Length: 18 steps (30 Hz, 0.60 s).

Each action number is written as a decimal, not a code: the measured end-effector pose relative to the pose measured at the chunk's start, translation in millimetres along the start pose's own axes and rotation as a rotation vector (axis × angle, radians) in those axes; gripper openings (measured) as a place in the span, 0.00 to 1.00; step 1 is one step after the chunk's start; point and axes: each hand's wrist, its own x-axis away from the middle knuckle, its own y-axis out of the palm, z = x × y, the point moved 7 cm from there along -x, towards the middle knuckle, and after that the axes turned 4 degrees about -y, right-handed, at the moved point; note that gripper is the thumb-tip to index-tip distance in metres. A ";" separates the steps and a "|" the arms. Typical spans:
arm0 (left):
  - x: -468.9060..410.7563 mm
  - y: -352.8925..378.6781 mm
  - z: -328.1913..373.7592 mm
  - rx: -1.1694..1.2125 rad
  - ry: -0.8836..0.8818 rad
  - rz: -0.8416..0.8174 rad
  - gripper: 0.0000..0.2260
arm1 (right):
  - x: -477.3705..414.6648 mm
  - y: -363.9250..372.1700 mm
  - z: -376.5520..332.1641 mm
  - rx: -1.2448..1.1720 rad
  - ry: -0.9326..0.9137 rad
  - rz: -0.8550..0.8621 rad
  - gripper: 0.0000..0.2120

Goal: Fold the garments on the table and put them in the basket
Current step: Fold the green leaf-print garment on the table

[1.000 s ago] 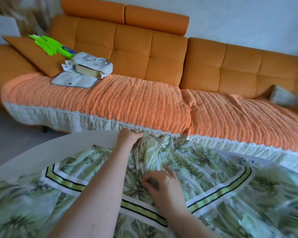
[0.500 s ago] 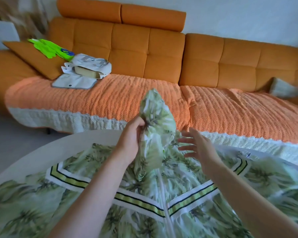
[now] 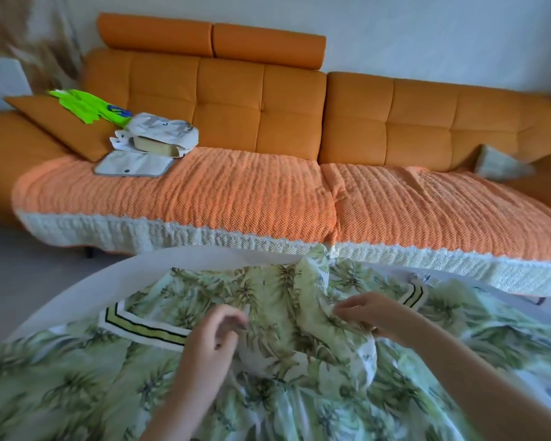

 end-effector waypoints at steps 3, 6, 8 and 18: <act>11.3 -0.4 -29.7 0.125 -0.471 -0.031 0.07 | 18.5 -6.8 2.1 -0.029 -0.045 0.112 0.04; 18.9 19.3 -29.5 0.330 -0.668 -0.251 0.16 | 29.6 0.3 12.1 -0.527 -0.024 0.172 0.09; 14.8 27.9 -21.0 0.378 -0.677 -0.265 0.15 | 44.1 21.5 7.8 -1.021 0.046 0.075 0.11; 43.7 33.8 -26.4 1.060 -0.819 -0.175 0.11 | 76.5 28.4 40.4 -0.556 -0.012 0.331 0.25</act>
